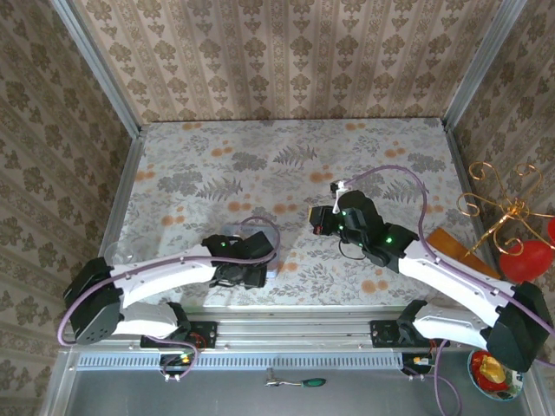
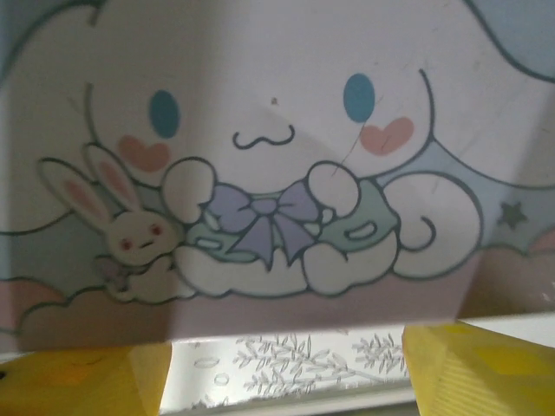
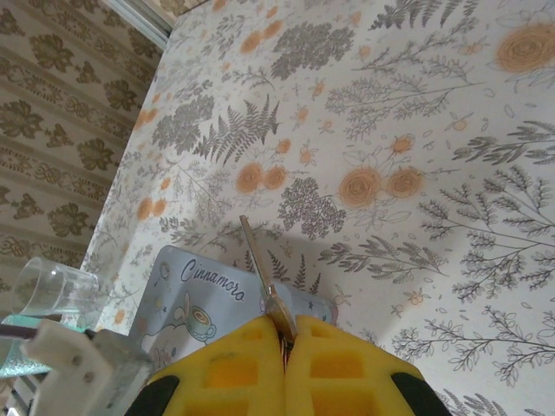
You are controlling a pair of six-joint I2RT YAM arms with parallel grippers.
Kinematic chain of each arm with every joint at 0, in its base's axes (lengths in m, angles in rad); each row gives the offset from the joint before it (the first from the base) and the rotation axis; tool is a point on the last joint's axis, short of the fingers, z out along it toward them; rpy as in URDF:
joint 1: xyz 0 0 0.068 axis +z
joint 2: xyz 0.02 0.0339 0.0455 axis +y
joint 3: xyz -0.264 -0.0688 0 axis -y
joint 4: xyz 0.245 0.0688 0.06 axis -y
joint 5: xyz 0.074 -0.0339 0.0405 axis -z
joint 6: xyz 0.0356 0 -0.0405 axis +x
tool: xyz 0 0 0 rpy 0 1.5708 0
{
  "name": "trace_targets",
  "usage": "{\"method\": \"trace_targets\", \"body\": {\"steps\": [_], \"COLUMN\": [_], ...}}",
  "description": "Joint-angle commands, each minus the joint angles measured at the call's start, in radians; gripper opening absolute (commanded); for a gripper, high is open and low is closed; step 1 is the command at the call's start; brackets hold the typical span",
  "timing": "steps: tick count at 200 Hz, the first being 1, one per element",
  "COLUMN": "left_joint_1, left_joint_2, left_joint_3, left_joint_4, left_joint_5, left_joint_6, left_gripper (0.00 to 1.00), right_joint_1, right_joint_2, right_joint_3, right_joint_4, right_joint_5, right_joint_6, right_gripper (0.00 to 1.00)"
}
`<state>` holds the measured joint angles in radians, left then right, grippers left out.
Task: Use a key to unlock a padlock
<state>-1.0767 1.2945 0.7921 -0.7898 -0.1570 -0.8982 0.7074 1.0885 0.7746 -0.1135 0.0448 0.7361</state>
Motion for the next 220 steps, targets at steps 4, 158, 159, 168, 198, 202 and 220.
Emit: {"method": "trace_targets", "body": {"steps": [4, 158, 159, 168, 198, 202, 220], "left_joint_1": [0.033, 0.245, 0.246, 0.248, 0.255, 0.257, 0.291], "left_joint_2": [0.053, 0.411, 0.410, 0.380, 0.271, 0.256, 0.202], "left_joint_3": [0.014, 0.260, 0.256, 0.220, 0.081, 0.060, -0.039], "left_joint_4": [0.092, 0.500, 0.505, 0.554, 0.692, 0.709, 0.814], "left_joint_5": [-0.004, 0.134, 0.139, 0.167, 0.178, 0.177, 0.240], "left_joint_6": [0.014, 0.279, 0.279, 0.269, 0.253, 0.249, 0.226], "left_gripper": [0.71, 0.66, 0.66, 0.67, 0.66, 0.66, 0.66], "right_joint_1": [-0.014, -0.098, -0.098, -0.098, -0.097, -0.097, -0.087], "right_joint_2": [-0.043, -0.077, -0.076, -0.071, 0.000, 0.010, 0.047], "right_joint_3": [-0.020, -0.069, -0.070, -0.078, -0.074, -0.072, -0.092], "right_joint_4": [0.022, 0.043, 0.048, 0.078, 0.187, 0.204, 0.334], "right_joint_5": [-0.013, -0.144, -0.147, -0.157, -0.208, -0.216, -0.252], "right_joint_6": [-0.012, 0.039, 0.040, 0.059, 0.132, 0.140, 0.153], "right_gripper": [0.00, 0.00, 0.00, 0.00, 0.00, 0.00, 0.00]}}
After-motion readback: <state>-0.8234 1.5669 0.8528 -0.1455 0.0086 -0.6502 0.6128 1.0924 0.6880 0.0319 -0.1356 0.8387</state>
